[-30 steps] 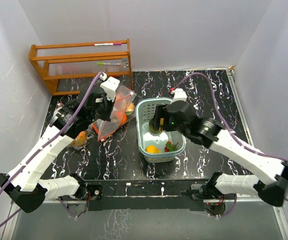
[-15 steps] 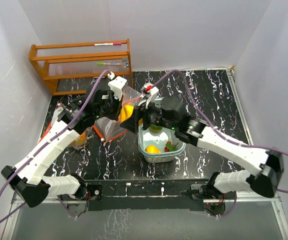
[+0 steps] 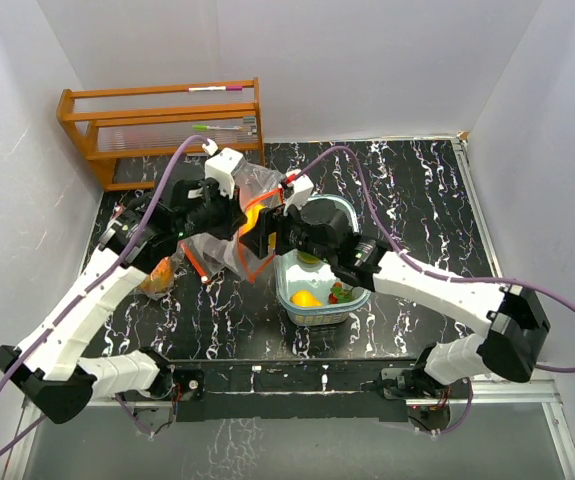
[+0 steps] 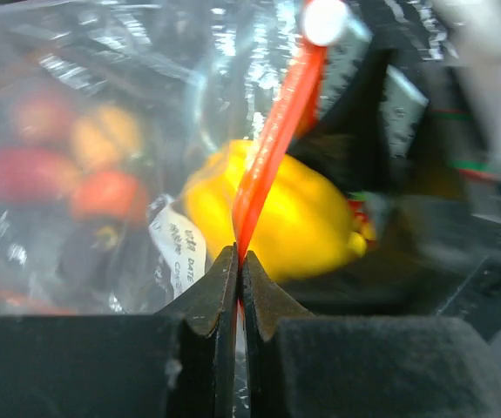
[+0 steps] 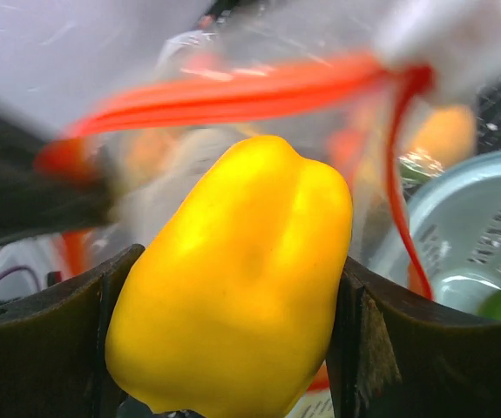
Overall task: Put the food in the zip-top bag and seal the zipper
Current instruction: Place the fake vegetable in the zipper food storage bag.
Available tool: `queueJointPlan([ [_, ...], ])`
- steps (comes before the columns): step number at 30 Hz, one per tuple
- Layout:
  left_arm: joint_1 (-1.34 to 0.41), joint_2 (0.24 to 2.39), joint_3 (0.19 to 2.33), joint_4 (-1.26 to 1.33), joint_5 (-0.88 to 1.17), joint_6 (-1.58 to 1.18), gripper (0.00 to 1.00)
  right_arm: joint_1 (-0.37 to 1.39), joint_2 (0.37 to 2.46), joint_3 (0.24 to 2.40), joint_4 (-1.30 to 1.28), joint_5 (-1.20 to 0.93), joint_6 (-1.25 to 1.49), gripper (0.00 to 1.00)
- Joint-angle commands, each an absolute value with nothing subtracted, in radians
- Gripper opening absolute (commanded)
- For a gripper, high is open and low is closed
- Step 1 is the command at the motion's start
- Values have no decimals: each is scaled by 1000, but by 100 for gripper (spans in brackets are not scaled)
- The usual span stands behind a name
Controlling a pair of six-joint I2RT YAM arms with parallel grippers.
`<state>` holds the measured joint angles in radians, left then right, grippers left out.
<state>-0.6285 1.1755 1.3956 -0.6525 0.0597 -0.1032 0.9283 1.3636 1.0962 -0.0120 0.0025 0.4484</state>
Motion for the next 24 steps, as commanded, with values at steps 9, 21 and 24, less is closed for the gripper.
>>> queueJointPlan([
  [9,-645,1035,1367,-576,365,-266,0,927,1419,1226,-19,308,479,36],
  [21,-644,959,1176,-508,157,-311,0,929,1272,1291,-310,35,413,98],
  [24,-645,945,1179,-509,92,-302,0,930,1226,1297,-409,-41,371,98],
])
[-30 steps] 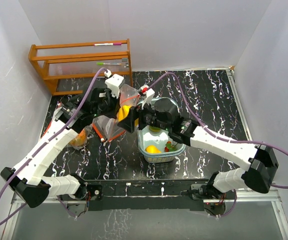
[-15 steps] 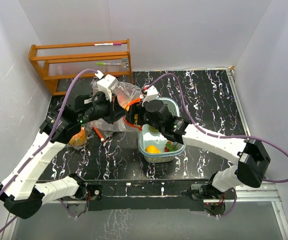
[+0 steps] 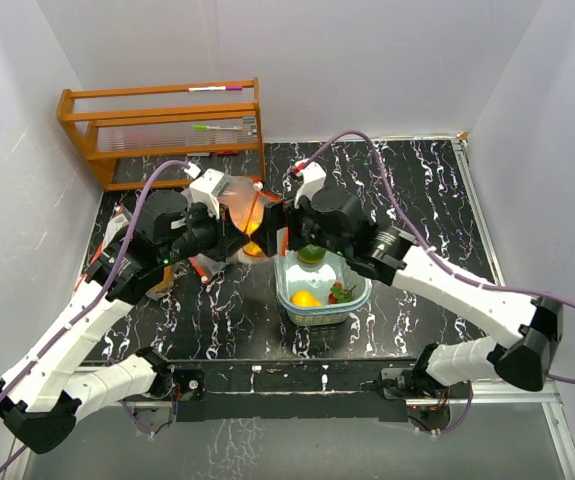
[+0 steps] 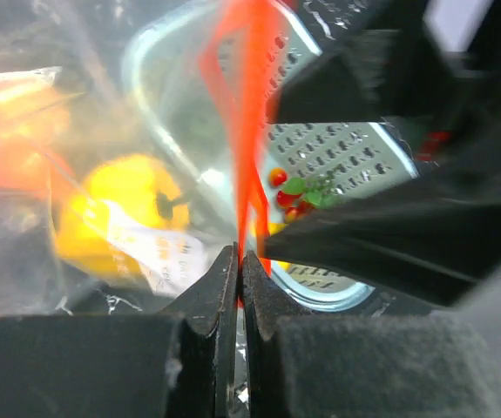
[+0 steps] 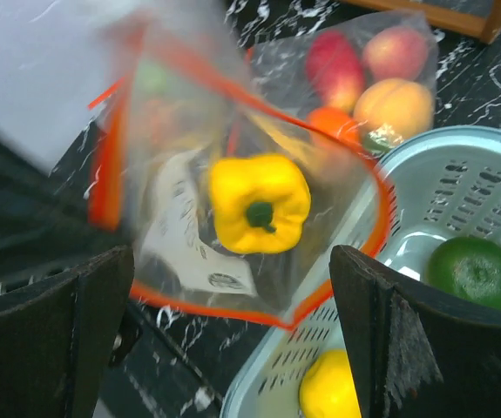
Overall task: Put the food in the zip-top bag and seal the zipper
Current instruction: Place the fake vegetable in the zipper food storage bag, then pick up the fake fruit from the bin.
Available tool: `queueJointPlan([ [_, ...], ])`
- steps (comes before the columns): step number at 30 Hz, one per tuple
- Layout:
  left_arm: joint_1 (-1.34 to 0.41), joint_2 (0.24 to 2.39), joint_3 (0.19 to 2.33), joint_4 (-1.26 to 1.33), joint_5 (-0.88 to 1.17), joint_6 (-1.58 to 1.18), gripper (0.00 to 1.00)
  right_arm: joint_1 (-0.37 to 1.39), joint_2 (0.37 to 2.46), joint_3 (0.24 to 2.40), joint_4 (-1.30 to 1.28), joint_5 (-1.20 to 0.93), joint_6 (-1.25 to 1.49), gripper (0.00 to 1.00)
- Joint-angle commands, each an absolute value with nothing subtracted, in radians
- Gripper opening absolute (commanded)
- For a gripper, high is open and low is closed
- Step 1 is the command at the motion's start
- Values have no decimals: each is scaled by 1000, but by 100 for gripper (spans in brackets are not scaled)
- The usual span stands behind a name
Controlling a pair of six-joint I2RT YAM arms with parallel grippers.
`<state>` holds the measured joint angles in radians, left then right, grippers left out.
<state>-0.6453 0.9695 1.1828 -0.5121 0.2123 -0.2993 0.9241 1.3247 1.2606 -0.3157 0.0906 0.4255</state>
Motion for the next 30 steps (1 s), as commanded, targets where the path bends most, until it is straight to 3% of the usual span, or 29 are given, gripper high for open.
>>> queueJointPlan([
  [1,-644,947,1191,-519,73,-293,0,929,1208,1297,-433,-84,352,99],
  [5,-644,964,1251,-572,-17,-250,0,930,1126,1274,-531,-150,307,98],
  [9,-644,951,1281,-589,-38,-239,0,930,1053,1208,-601,80,376,100],
  [13,-644,931,1275,-618,-50,-234,0,929,1119,1155,-700,250,484,99],
  [22,-645,856,1218,-662,-141,-195,0,928,1291,1038,-720,193,540,88],
  [30,-645,852,1185,-636,-127,-186,0,929,1381,957,-585,111,536,88],
])
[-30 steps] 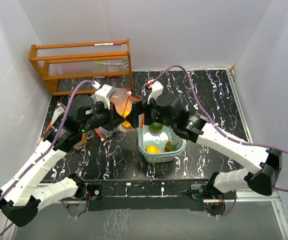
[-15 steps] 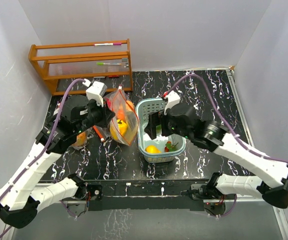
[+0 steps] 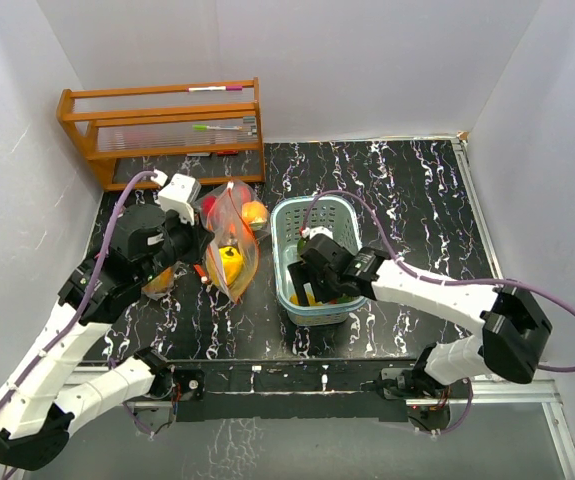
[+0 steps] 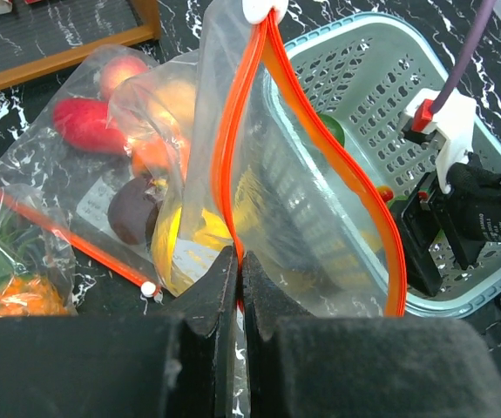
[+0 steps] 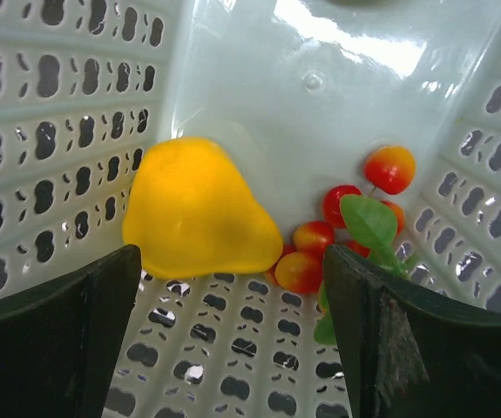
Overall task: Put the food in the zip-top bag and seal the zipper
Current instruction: Pick up the fake fruit from the bin.
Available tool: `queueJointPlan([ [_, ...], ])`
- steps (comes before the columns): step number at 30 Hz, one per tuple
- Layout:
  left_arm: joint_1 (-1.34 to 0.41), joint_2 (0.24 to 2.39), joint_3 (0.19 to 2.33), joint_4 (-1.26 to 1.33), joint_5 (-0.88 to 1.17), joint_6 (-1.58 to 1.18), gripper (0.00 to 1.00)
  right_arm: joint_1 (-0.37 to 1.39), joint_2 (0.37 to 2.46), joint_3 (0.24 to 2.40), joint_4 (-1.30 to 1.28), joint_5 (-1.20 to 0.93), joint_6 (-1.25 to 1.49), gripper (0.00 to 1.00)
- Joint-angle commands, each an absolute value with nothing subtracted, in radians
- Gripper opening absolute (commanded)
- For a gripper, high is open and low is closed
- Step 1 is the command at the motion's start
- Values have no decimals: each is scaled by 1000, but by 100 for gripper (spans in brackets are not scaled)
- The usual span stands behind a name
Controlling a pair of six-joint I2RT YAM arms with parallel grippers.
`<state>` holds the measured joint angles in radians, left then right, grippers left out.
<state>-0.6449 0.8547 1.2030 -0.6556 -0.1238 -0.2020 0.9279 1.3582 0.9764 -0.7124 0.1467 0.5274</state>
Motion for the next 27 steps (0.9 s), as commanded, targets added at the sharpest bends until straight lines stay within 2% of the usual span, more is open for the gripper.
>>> queueJointPlan([
  [1,-644,855,1184,-633,-124,-184,0,928,1393,948,-557,98,533,89],
  [7,-644,862,1177,-625,-115,-181,0,928,1534,934,-476,62,522,89],
  [10,-644,858,1168,-622,-111,-184,0,929,1587,928,-466,86,537,84],
  [12,-644,859,1163,-621,-106,-186,0,928,1607,930,-483,114,547,70],
  [14,-644,862,1164,-618,-103,-187,0,928,1607,944,-514,134,553,46],
  [15,-644,865,1164,-617,-101,-187,0,929,1597,956,-533,144,554,39],
  [18,-644,876,1172,-612,-94,-187,0,928,1537,1012,-601,185,549,28],
  [27,-644,893,1137,-584,-70,-204,0,928,1229,1232,-637,215,481,26],
])
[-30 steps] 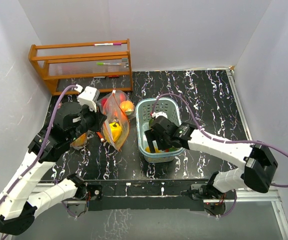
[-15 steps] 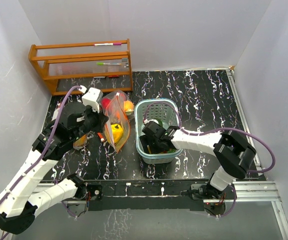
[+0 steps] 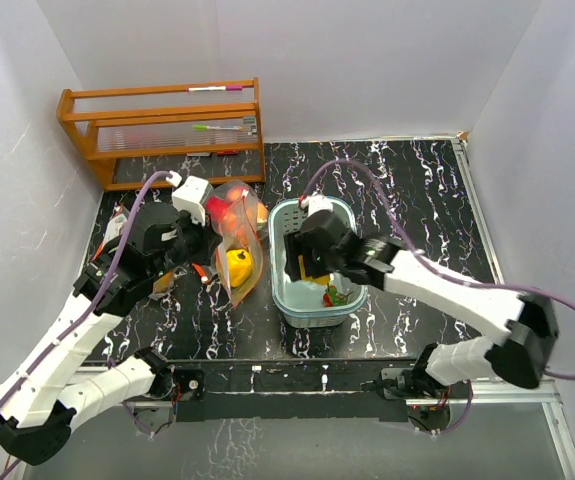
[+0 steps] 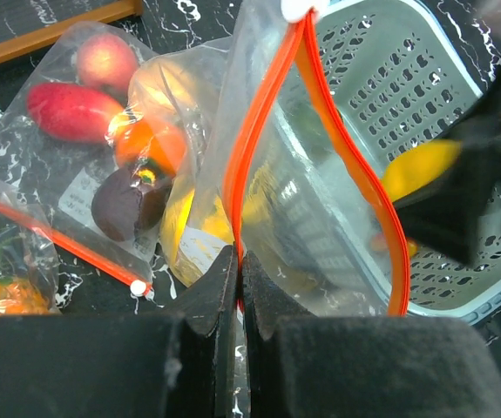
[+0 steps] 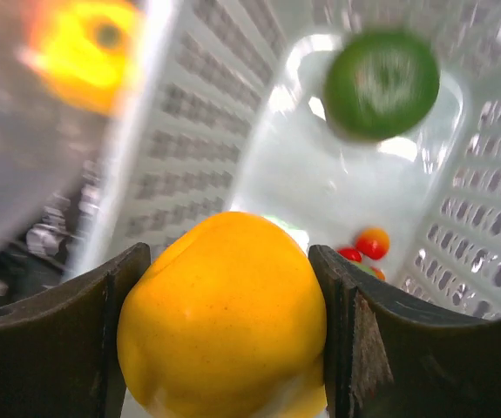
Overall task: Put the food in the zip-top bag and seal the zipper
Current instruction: Pick up the fake fruit from the bin, then place the fake fruit in the zipper food storage bag.
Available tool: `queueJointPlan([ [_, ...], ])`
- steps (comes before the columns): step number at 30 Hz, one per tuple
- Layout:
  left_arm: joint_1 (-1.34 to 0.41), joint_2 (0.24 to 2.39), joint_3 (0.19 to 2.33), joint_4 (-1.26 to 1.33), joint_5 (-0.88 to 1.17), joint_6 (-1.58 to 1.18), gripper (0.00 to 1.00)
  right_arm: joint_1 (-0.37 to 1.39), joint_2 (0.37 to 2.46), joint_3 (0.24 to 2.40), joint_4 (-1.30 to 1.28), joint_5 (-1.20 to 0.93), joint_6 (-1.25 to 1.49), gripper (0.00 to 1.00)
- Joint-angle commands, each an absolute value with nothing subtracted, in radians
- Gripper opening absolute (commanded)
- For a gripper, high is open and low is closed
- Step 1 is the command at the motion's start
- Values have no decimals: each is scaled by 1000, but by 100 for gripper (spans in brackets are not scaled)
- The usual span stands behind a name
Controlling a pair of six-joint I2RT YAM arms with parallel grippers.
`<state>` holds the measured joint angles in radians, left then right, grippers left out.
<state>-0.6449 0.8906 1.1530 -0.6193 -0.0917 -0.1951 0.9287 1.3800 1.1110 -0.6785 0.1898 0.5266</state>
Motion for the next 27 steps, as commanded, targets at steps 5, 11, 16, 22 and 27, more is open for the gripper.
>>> queueJointPlan([
  [5,-644,908,1120,-565,-51,-212,0,928,1082,1232,-451,25,405,25],
  [11,-644,923,1105,-544,-17,-226,0,929,1044,1136,-40,-291,416,25],
  [16,-645,930,1114,-540,-3,-230,0,932,1161,1092,245,-430,489,25],
  [22,-644,926,1140,-556,8,-227,0,951,1286,1035,381,-317,491,28],
  [27,-645,909,1149,-572,0,-221,0,959,1342,1026,326,-232,483,40],
])
